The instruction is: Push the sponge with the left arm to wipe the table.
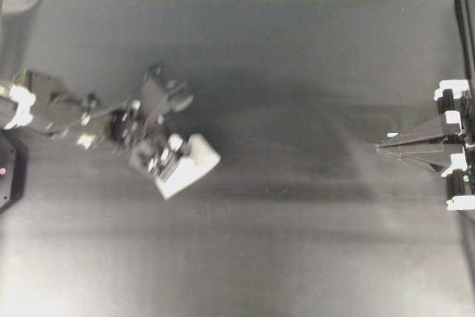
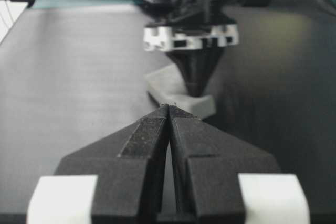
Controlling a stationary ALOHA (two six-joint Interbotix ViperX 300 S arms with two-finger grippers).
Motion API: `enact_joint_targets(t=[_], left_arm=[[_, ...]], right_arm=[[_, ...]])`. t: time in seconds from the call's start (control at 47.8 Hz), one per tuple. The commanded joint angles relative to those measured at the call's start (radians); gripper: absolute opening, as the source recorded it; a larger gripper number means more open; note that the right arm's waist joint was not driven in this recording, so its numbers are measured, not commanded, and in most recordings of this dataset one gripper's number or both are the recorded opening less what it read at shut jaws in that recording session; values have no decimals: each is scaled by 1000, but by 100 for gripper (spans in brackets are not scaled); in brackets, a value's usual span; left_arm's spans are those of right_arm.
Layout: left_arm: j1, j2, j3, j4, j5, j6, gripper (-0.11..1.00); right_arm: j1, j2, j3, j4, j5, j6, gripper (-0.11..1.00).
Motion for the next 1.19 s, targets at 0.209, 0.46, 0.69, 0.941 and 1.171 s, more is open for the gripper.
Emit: enact_joint_targets(t=[0.209, 0.46, 0.69, 0.941, 1.171], left_arm=[[-212, -31, 43, 2, 2, -101, 5], [-354, -35, 69, 2, 3, -189, 5], [-451, -37, 71, 2, 3, -224, 5], [-446, -37, 71, 2, 2, -215, 5], [-423, -69, 60, 5, 0, -187, 5]], right_arm=[[0, 5, -6, 2, -11, 5, 0], [0, 5, -6, 2, -11, 5, -1], [0, 5, -6, 2, -11, 5, -1], [0, 5, -6, 2, -11, 6, -1], [0, 5, -8, 2, -11, 5, -1]])
